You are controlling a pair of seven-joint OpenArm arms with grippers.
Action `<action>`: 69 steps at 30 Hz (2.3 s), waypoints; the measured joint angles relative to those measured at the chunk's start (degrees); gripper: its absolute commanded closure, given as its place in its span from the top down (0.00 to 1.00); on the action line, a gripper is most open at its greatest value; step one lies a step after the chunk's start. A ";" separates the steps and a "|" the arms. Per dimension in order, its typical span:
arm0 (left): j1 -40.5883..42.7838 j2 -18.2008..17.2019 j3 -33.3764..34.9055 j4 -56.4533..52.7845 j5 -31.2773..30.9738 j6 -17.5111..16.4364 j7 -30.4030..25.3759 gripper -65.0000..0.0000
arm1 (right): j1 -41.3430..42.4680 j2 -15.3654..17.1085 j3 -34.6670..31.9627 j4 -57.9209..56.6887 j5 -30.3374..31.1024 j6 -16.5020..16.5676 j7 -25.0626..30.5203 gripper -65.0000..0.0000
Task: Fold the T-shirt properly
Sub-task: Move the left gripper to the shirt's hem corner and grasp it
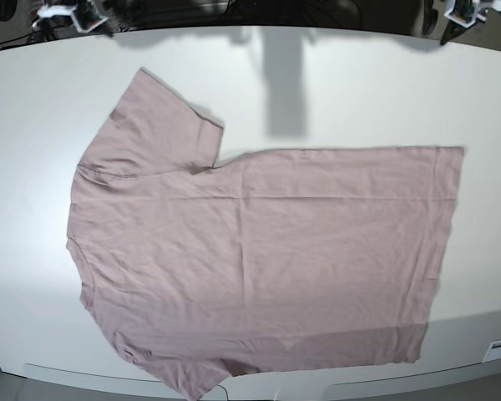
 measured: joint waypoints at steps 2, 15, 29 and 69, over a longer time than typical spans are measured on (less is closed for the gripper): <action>-1.60 -3.26 2.86 -0.04 3.61 -0.02 1.20 0.26 | 0.00 1.51 1.18 1.57 0.02 0.09 -0.87 0.27; -17.99 -18.34 14.34 -1.79 20.70 2.56 3.98 0.35 | 1.29 8.24 1.55 2.14 -2.93 0.68 -3.28 0.28; -33.57 -27.78 19.91 -23.67 22.64 2.93 -1.07 0.41 | 1.31 8.02 1.53 2.14 -2.89 0.66 -3.10 0.37; -50.51 -30.58 32.46 -51.69 28.41 9.57 -12.13 0.27 | 1.29 4.35 1.55 2.14 -2.91 0.28 -3.15 0.37</action>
